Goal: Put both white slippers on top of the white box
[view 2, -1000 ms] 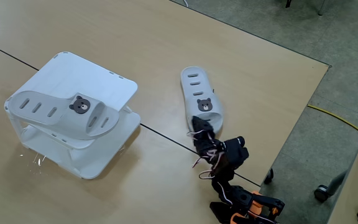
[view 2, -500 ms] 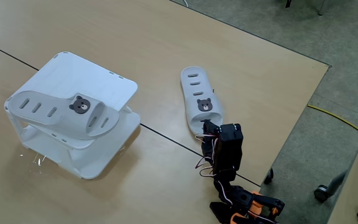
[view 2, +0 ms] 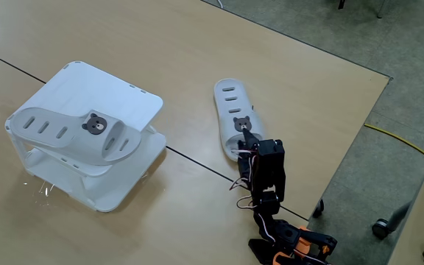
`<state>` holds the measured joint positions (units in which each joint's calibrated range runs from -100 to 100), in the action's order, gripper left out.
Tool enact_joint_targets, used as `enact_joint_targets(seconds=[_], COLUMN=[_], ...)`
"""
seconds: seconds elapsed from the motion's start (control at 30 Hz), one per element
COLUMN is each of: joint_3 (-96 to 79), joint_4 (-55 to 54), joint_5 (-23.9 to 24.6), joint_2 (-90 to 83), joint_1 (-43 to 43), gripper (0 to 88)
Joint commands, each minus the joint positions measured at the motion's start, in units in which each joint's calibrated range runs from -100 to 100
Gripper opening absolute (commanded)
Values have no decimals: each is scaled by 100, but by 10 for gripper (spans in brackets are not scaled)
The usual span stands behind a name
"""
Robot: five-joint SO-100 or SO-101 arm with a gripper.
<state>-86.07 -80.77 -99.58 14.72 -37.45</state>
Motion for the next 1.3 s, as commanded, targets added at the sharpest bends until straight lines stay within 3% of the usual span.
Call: enact_joint_targets(seconds=[0.0,0.8,0.83,0.9,1.07,1.27], joint_3=[367,3461,3416,3343,3488,4814], joint_4=[-102,-7,-7,62,321,3893], joint_5=[-42,-42,-42,-42,-42,-42], joint_2=[72,1982,1982,1973,1679,-383], joint_1=[-144,-161,-161,-153,-153,-177], gripper=[200,191,170,0,8,8])
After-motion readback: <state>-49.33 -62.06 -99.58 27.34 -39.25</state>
